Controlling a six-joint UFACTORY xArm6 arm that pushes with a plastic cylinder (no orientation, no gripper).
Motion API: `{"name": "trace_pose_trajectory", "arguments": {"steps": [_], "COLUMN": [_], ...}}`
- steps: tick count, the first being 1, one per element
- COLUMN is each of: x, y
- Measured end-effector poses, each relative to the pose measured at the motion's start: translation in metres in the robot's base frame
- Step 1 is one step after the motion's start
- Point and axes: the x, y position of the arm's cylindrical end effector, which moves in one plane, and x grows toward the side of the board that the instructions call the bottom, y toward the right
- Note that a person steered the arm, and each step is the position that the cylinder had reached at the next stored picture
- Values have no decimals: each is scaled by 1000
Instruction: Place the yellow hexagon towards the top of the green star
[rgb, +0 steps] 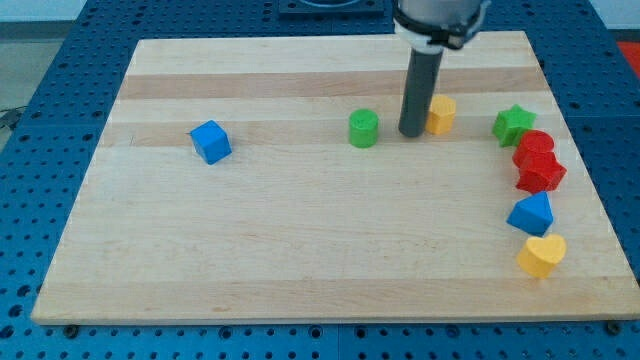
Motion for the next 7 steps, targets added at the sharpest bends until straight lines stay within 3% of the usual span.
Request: {"name": "trace_pose_trajectory", "arguments": {"steps": [4, 7], "x": [-7, -22], "y": [88, 87]}}
